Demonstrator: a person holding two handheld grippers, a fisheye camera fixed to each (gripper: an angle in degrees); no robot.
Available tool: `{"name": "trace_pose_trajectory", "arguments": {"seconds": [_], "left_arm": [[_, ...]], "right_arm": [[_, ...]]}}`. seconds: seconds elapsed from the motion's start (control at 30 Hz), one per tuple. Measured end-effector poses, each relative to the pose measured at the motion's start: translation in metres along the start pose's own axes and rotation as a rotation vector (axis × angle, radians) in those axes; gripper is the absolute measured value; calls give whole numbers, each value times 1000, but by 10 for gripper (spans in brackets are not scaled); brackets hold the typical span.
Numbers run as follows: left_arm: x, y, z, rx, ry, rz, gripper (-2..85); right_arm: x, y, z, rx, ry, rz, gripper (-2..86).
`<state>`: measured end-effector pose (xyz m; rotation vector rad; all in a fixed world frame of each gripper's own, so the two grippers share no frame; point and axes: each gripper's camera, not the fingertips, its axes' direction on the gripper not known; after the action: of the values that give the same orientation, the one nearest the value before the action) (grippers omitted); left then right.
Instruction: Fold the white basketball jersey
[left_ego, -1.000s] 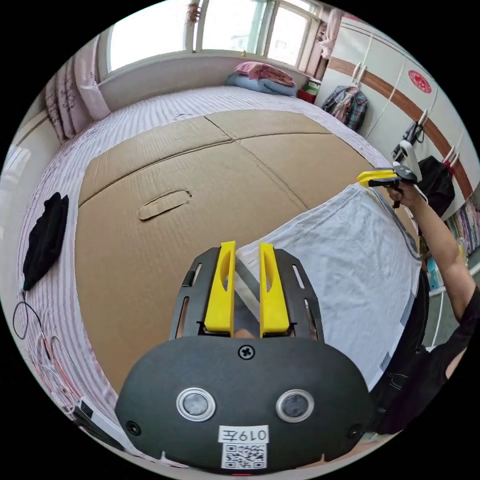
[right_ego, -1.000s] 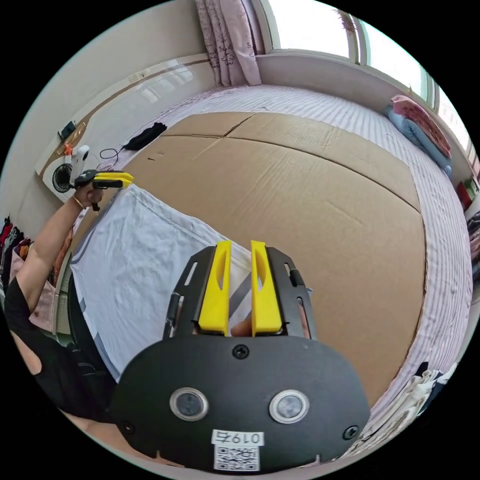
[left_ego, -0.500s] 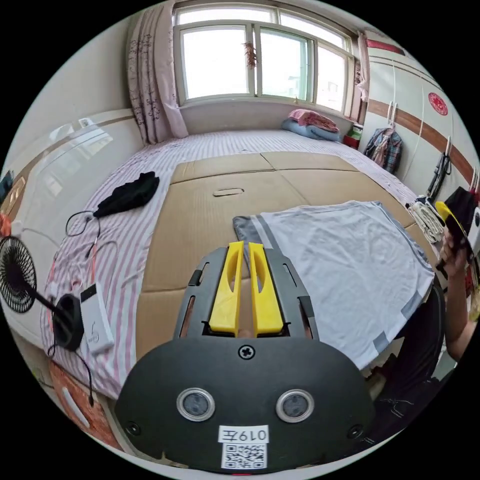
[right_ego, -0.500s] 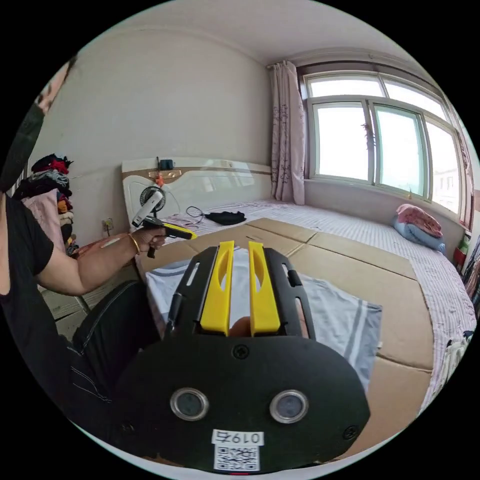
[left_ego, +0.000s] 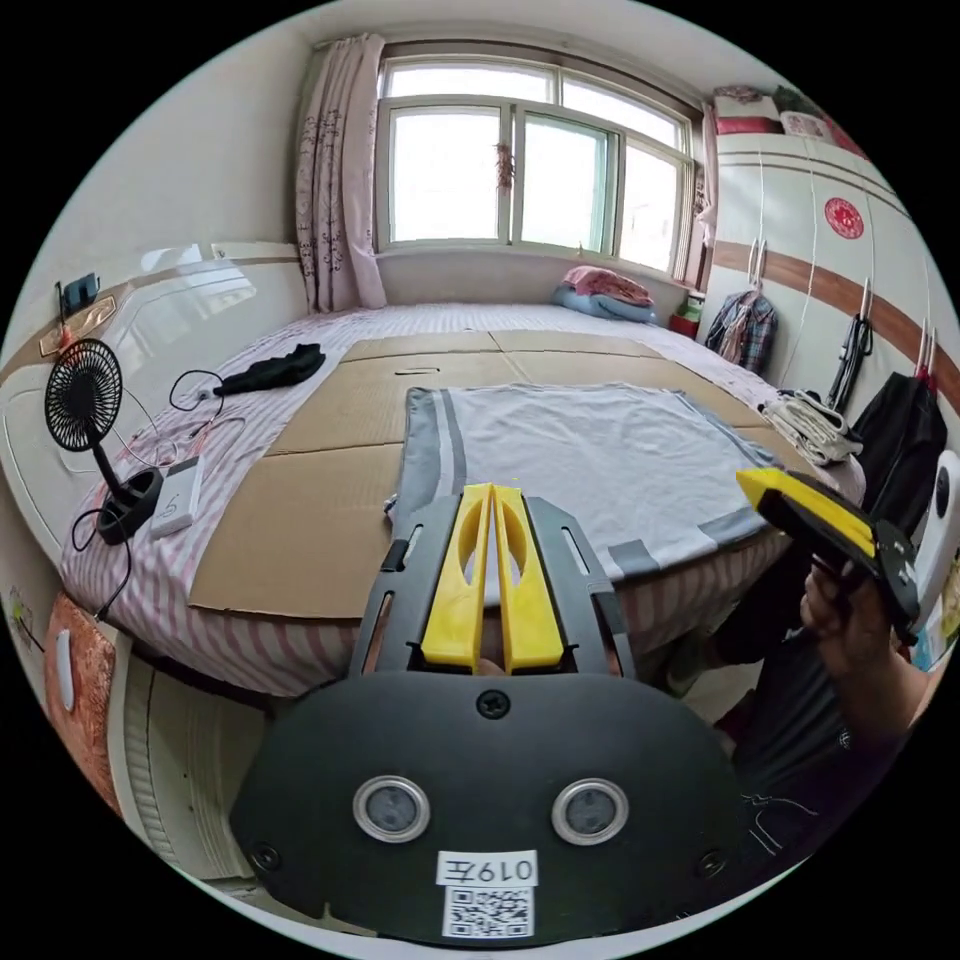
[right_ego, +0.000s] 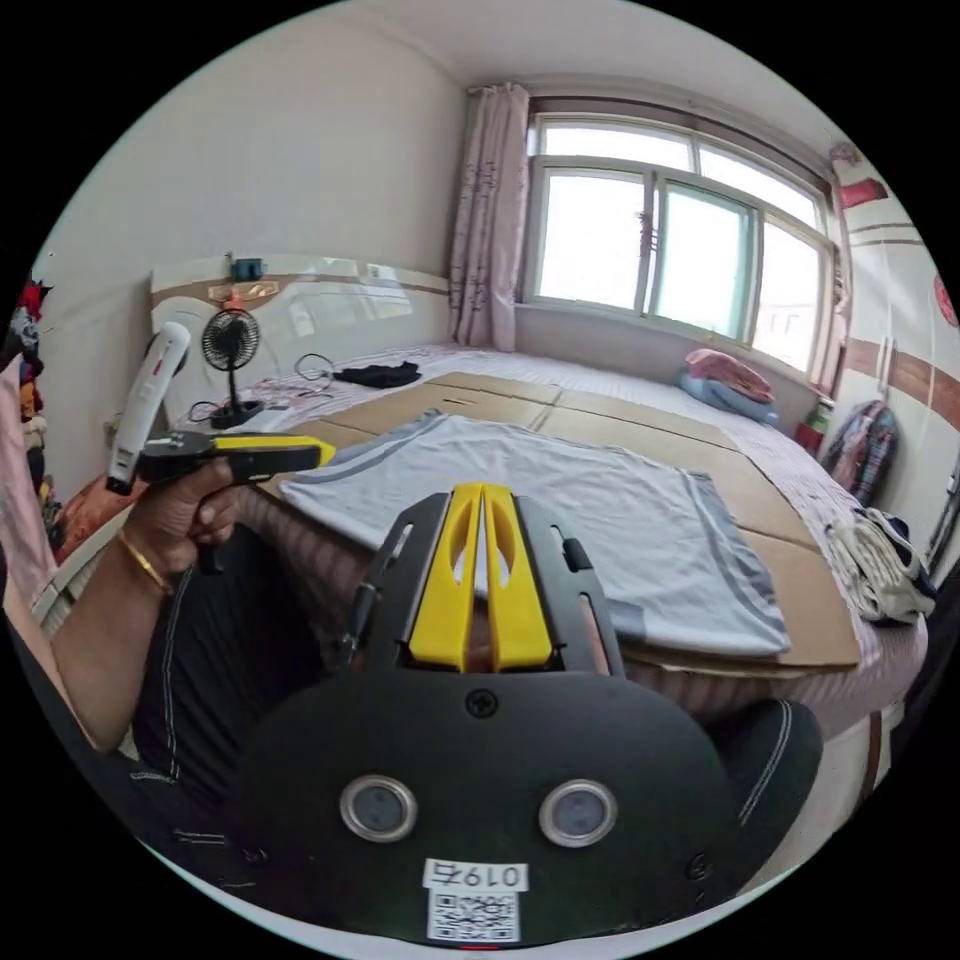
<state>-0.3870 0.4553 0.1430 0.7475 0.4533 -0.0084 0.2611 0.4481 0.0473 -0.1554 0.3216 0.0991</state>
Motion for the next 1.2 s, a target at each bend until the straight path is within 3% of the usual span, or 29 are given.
{"name": "trace_pose_trajectory", "arguments": {"seconds": [0.13, 0.33, 0.53, 0.67, 0.73, 0.9, 1.13, 1.2], "left_arm": [[17, 18, -12, -36, 50, 5, 9], [29, 46, -35, -39, 22, 39, 8], [2, 66, -69, 26, 40, 25, 9], [-52, 80, -88, 22, -85, -72, 12], [-82, 89, -89, -8, -41, -162, 14], [-133, 112, -65, -67, 335, -361, 36], [-140, 110, -27, -110, 399, -266, 82], [-135, 106, -9, -192, 355, -221, 76]], "right_arm": [[57, 68, 29, -102, 148, 73, -7], [86, 162, 67, -116, 161, 28, -7], [72, 217, 111, -49, 22, -157, -2], [26, 247, 164, -46, -143, -411, 40], [-1, 261, 190, -32, -167, -541, 70], [-41, 302, 255, 1, -139, -742, 65], [-6, 365, 328, -61, -162, -723, 65], [5, 379, 344, -66, -164, -713, 64]]}}
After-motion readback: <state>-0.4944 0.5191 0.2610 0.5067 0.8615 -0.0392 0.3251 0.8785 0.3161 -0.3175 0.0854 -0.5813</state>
